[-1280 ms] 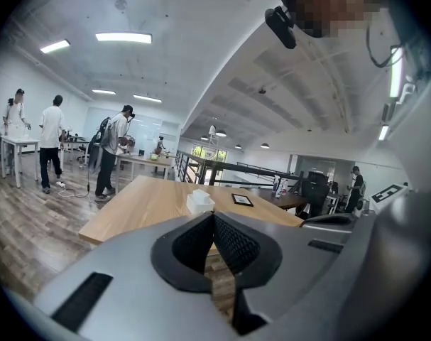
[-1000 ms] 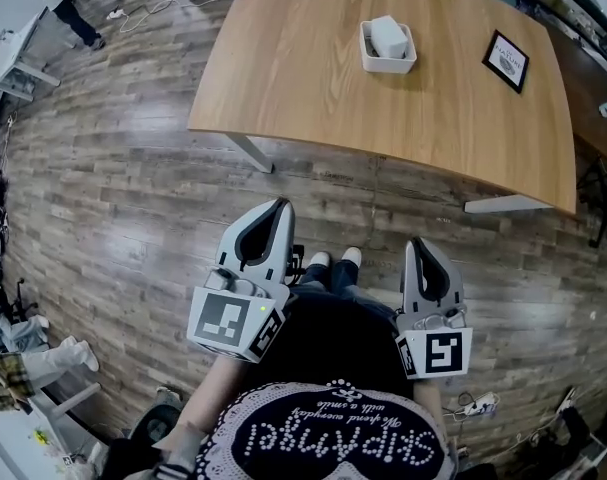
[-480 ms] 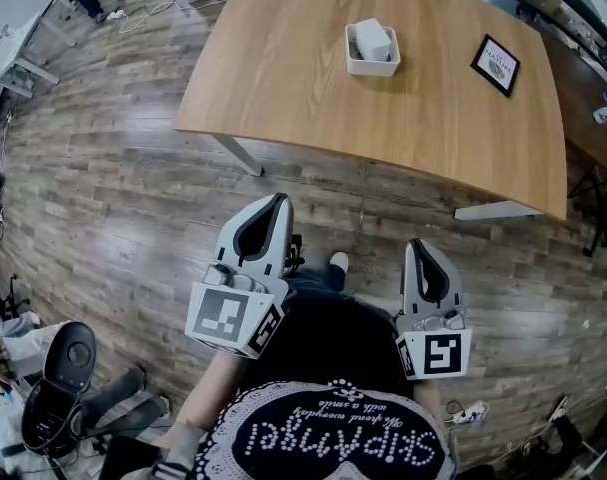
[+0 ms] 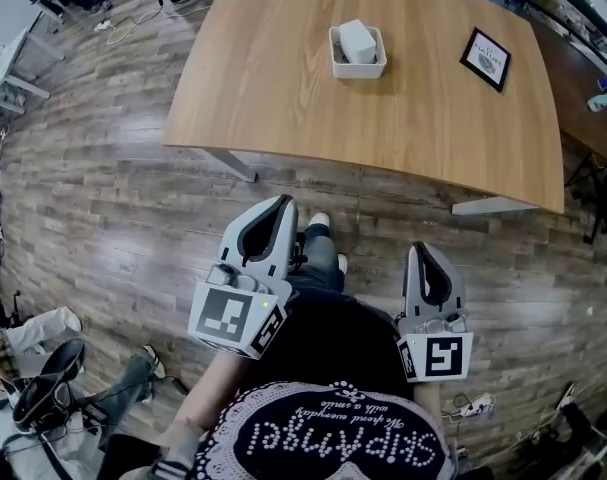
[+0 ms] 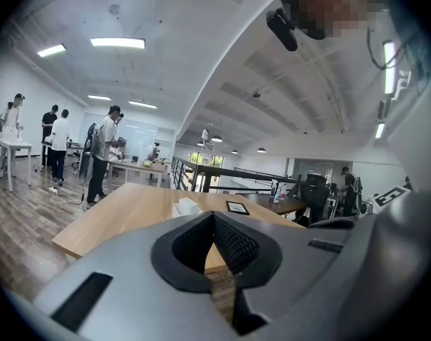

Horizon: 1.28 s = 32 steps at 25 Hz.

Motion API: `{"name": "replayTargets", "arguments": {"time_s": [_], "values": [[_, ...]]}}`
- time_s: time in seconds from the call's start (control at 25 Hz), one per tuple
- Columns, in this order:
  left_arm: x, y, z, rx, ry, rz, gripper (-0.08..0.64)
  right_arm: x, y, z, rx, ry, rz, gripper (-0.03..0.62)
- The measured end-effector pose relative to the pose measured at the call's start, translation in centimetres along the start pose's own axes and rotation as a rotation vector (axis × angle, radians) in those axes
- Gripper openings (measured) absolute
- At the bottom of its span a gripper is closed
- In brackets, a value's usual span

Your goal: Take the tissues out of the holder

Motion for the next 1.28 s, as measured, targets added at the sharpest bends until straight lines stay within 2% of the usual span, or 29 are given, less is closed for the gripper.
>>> {"name": "replayTargets", "arguments": {"time_s": [0.52, 1.28], "values": [[2.2, -5.6, -5.8, 0.022, 0.056, -0.092, 0.005, 2.4, -7.1, 1.3, -0.035, -0.033, -0.06, 0.018], [4.2, -10.7, -8.6, -0.058, 0.058, -0.134, 0.005, 3.7, -11.1, 2.3, -0.129, -0.048, -0.088, 0.018]]}}
Point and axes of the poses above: the fingertips, and each gripper's own axes: y backward along the fingers, z to its right, x out of its top, the point moved 10 cm from there along y, backward along the fingers, and after that the axes turned 9 degrees about y, right-handed, at the moved point
